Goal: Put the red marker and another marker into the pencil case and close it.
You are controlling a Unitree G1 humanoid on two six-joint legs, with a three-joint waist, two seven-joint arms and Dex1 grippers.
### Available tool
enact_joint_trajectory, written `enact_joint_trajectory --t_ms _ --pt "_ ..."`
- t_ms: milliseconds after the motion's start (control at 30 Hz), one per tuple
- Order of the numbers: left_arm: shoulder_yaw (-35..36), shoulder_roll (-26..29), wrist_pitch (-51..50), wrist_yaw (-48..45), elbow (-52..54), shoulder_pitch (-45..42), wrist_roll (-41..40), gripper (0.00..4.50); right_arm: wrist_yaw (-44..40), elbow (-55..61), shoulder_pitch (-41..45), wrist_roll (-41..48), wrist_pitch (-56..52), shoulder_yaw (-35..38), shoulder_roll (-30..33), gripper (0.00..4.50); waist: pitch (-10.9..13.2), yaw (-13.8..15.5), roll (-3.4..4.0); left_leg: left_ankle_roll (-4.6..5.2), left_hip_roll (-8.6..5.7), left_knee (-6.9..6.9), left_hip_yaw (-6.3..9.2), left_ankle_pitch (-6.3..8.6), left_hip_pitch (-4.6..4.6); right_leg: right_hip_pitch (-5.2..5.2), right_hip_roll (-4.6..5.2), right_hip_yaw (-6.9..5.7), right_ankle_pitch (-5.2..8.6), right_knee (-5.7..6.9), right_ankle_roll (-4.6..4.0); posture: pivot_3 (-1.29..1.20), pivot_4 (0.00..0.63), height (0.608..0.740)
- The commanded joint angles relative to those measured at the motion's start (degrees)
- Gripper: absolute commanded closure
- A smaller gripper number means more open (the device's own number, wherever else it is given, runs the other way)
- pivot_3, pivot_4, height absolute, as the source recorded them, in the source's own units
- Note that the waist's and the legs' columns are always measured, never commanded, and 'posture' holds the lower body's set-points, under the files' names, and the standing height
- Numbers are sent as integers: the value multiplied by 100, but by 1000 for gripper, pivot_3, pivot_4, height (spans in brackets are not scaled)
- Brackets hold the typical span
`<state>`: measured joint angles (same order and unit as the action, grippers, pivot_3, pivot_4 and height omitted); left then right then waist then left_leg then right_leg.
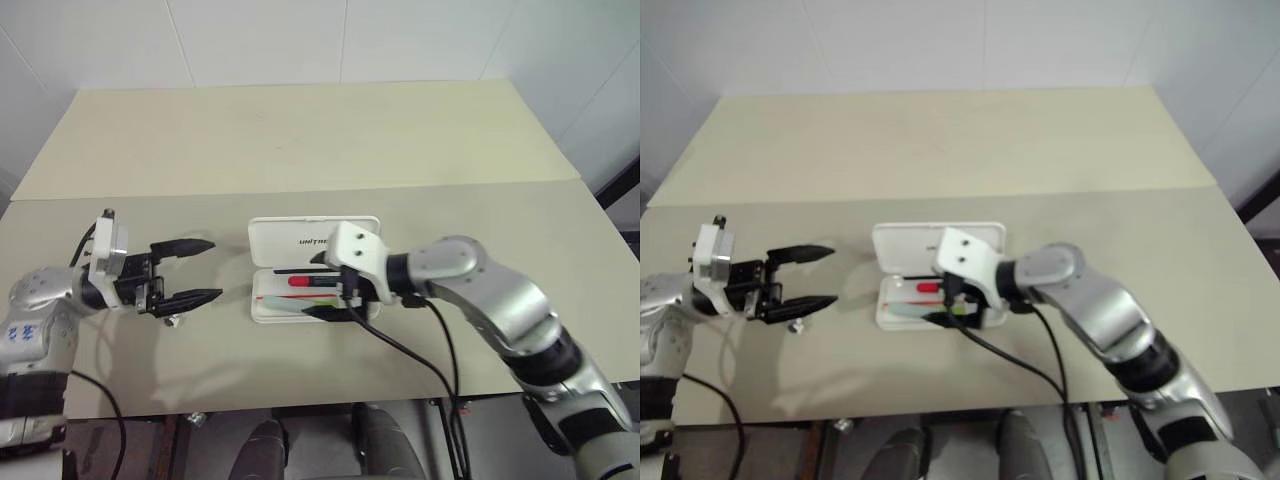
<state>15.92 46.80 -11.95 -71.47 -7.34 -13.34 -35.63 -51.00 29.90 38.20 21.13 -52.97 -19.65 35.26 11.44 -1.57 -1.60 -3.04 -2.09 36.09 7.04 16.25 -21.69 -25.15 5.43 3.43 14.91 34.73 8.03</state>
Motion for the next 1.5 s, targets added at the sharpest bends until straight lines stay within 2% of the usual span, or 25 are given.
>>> enact_joint_trajectory --t_ms 33,200,367,567,733,967,1233,1333,1500 --pt "370 56 -529 1061 735 369 184 0 -203 419 -280 355 206 626 290 41 0 2 0 1 -1 2 0 0 1 2 0 0 0 1 0 0 150 740" --pt "511 -384 -1187 2590 1659 830 353 0 -234 381 -528 558 313 1048 525 41 1 -2 1 1 2 2 2 0 41 50 -3 -3 -2 -1 -1 0 150 740" --pt "651 -1056 -1233 3728 2508 1349 579 0 -253 209 -735 629 342 1270 734 41 0 4 0 1 1 5 2 0 48 63 -2 -3 -5 -9 0 0 150 740" --pt "781 -1831 -1397 5095 3492 2254 1127 0 -476 -171 -757 598 576 1178 921 41 0 11 -1 0 1 2 -1 1 43 63 -1 -2 -7 -24 1 0 150 740" --pt "980 -2255 -1750 5926 4134 2895 1441 0 -764 -579 -517 488 854 911 875 41 -1 11 -2 1 0 8 -2 1 45 71 -2 -3 -11 -28 2 0 150 740" --pt "782 -2541 -2089 6476 4258 3242 1899 0 -1054 -1123 -137 281 1236 587 728 41 -1 22 -2 1 -1 11 -3 1 45 74 -4 -4 -14 -33 -1 0 150 740" --pt "255 -2565 -2295 6276 4143 3009 1896 0 -1074 -1120 -174 245 1261 638 732 41 -2 113 -2 1 -2 9 -2 1 44 76 -3 -5 -15 -44 0 0 150 740" --pt "69 -2388 -2543 6285 4016 2795 2057 656 -1024 -1016 -282 302 1181 759 794 0 -2 176 -3 1 -2 10 0 1 44 77 -3 -8 -15 -44 -1 0 150 740" --pt "-140 -2092 -2645 5990 3670 2387 2107 2284 -853 -691 -653 546 1107 1237 839 0 -4 205 1 3 -3 11 -1 -1 45 84 -2 -8 -19 -54 -11 0 150 740"
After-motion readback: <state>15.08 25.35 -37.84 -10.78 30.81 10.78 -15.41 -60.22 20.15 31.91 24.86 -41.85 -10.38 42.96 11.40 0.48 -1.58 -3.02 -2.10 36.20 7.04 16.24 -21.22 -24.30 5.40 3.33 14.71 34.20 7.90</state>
